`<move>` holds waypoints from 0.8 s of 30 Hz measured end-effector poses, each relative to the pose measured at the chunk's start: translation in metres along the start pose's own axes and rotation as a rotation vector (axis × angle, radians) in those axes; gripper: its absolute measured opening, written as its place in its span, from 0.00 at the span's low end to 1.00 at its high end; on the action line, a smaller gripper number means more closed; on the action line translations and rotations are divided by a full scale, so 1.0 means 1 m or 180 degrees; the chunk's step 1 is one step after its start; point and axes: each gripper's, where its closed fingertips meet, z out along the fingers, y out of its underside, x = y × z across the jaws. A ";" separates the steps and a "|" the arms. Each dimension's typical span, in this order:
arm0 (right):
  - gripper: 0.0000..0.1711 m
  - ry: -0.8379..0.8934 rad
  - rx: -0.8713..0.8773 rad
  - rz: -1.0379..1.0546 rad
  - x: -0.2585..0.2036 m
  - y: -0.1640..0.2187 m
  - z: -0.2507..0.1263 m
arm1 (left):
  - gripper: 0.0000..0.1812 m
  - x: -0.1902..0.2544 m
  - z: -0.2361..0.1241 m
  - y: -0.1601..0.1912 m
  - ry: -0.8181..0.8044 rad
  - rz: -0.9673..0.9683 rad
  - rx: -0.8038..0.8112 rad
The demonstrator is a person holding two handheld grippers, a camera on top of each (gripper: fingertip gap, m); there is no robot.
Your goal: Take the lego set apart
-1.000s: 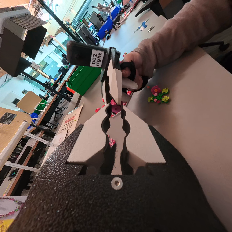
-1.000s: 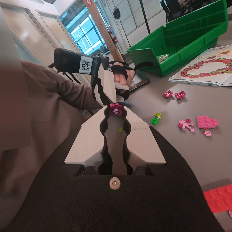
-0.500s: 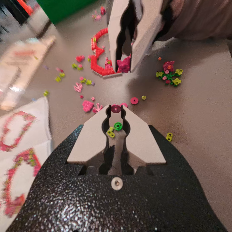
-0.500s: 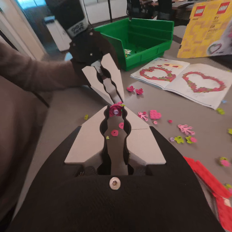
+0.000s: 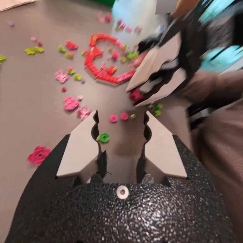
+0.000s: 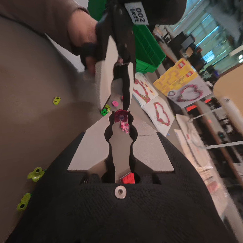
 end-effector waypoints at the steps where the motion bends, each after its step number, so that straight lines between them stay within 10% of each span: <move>1: 0.11 0.0051 0.0046 -0.0120 0.000 -0.003 -0.001 | 0.35 0.011 -0.005 -0.011 0.0335 -0.0208 0.0242; 12: 0.12 0.0180 0.0642 -0.0649 -0.013 -0.040 -0.009 | 0.15 0.061 -0.017 -0.026 0.2128 -0.1245 0.0576; 24: 0.10 -0.0397 0.1077 0.0442 -0.009 -0.054 -0.030 | 0.09 0.065 -0.029 -0.031 0.2264 -0.1028 0.0741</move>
